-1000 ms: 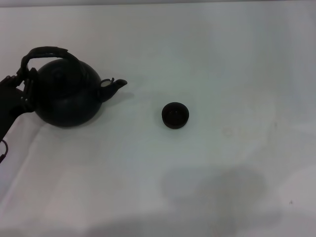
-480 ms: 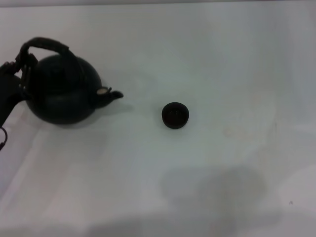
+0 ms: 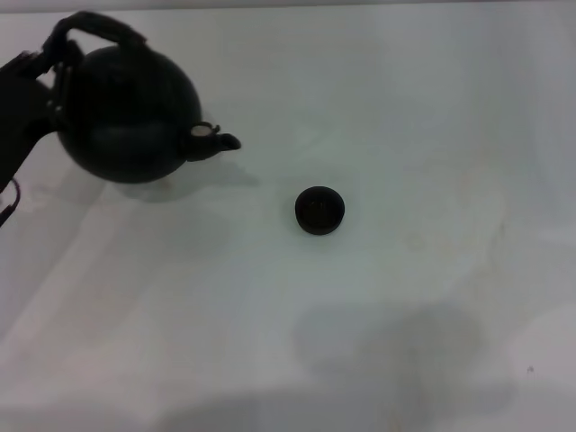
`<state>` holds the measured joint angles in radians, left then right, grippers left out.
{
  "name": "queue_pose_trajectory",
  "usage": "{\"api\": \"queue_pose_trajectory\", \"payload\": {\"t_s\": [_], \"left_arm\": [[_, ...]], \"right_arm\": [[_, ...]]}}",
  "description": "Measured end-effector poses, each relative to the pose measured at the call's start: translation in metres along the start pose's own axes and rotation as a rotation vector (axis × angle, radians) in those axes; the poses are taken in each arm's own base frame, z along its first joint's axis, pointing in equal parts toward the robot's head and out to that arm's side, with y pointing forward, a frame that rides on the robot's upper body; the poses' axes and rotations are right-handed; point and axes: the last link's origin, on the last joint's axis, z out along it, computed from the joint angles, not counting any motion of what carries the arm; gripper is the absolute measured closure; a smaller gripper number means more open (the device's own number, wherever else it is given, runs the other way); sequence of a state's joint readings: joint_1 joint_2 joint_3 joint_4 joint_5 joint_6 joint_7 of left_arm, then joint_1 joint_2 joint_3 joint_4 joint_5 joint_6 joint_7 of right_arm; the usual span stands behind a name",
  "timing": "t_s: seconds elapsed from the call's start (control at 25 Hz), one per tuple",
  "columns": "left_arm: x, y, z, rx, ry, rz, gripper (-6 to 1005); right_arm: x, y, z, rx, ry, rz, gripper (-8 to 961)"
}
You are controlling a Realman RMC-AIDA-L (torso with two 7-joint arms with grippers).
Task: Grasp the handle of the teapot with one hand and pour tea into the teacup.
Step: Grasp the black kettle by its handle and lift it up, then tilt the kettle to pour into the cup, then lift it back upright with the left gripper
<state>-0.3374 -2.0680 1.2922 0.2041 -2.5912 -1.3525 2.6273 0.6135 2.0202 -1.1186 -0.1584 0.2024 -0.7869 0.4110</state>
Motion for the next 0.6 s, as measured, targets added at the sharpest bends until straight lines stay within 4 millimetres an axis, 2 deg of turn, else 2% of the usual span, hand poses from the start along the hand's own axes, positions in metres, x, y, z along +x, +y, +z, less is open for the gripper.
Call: {"api": "queue_pose_trajectory", "payload": {"t_s": [0.04, 0.2, 0.6], "left_arm": [[0.0, 0.0, 0.0, 0.0, 0.0, 0.0, 844], [0.008, 0.013, 0.028, -0.122, 0.001, 0.155, 846], [0.008, 0.023, 0.067, -0.219, -0.065, 0.284, 849]], "right_arm": [[0.0, 0.0, 0.0, 0.0, 0.0, 0.0, 98], [0.0, 0.0, 0.0, 0.0, 0.001, 0.0, 98], [0.003, -0.005, -0.003, 0.01, 0.007, 0.003, 98]]}}
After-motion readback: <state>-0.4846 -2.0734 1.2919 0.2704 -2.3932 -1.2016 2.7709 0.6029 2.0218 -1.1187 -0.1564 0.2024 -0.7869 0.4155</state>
